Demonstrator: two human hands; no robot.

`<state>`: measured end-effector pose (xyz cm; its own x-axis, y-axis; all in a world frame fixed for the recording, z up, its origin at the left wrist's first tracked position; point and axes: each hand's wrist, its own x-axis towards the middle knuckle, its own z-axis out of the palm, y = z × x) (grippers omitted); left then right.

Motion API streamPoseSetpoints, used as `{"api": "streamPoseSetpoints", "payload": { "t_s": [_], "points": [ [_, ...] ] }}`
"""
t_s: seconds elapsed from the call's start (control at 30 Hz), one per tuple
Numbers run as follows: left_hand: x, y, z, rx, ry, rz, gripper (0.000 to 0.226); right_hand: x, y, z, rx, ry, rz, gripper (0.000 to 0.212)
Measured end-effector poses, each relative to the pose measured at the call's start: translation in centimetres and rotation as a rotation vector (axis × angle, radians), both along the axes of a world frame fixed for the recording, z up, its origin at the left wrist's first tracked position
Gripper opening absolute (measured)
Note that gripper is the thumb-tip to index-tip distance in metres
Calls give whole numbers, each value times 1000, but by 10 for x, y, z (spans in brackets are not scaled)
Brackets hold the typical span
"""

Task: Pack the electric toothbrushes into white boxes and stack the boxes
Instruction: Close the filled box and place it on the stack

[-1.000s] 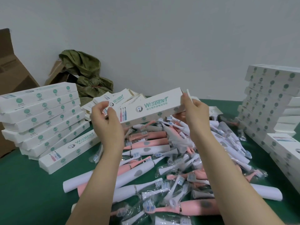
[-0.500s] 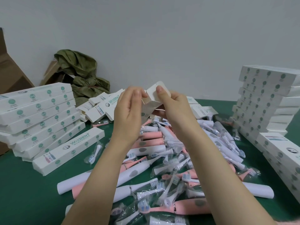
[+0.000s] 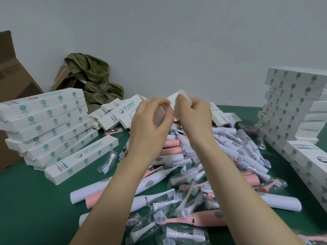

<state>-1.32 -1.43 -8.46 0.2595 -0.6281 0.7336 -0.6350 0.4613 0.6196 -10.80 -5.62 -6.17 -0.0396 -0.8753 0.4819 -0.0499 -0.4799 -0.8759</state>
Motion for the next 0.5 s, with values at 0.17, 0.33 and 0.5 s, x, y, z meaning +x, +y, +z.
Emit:
{"api": "streamPoseSetpoints", "payload": {
  "t_s": [0.17,0.33,0.5],
  "points": [
    [2,1,3,49,40,-54,32,-2,-1,1,-1,-21,22,54],
    [12,4,15,116,-57,-69,50,-6,-7,1,9,-64,96,45],
    [21,4,22,37,-190,20,54,-2,-7,3,107,-134,282,43]
  ]
}}
